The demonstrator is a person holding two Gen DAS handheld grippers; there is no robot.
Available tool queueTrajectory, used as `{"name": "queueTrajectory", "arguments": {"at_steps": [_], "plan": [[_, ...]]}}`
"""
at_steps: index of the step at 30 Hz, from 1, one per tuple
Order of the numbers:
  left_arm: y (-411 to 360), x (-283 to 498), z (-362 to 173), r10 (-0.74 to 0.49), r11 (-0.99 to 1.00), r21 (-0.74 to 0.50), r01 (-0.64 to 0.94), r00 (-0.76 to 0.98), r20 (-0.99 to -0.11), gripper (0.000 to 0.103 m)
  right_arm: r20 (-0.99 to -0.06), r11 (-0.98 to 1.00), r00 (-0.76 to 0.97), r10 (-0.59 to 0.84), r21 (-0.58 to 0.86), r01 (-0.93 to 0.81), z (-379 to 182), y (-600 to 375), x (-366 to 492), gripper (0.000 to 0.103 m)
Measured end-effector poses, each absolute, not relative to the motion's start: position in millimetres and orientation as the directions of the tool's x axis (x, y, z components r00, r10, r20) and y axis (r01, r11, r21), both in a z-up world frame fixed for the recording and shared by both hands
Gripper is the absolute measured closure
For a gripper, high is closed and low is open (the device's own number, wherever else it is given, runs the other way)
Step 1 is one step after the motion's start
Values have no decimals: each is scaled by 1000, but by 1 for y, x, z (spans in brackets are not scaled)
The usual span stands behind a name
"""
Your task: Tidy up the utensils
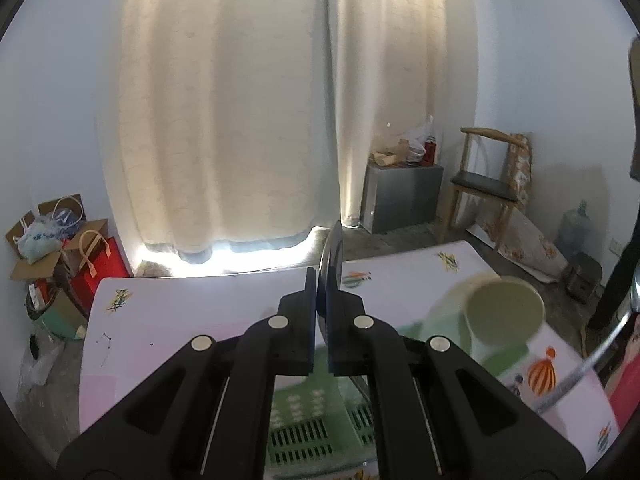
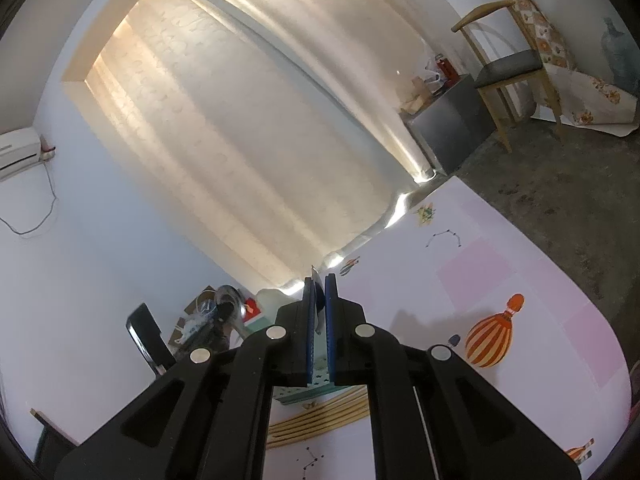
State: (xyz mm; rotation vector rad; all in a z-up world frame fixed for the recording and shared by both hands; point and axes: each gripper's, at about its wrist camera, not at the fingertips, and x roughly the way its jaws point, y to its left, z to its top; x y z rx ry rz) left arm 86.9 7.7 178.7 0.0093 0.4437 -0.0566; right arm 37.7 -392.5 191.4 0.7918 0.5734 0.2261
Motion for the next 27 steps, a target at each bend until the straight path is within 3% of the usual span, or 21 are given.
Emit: {"name": "queueTrajectory", "arguments": {"at_steps": [3,12,17,23,24,25,27], "plan": [[5,80,181,-38,998,26,54,911,-410,101,-399,689,823,404,725,13,194,-389,37,98],[30,83,220,-13,998,-65,-10,939,-344,101,-376,688,828,415,726,-15,207,-382,30,98],[25,87,226,72,997,-4,-77,953,-293,102,-372,687,828,419,727,-21,208,-380,30,97],[-3,78,199,52,989,150,-2,943,-329,100,-379,676,821,426,737,-11,205,-382,33,97],[-3,72,196,29,989,143,20,942,-334,94,-381,675,819,429,738,-10,204,-381,35,97],[-3,68,195,20,990,137,29,941,-339,75,-382,673,817,432,739,-11,203,-380,37,97],[2,58,194,-20,994,91,54,939,-344,57,-380,674,816,435,738,-16,204,-376,42,97]]}}
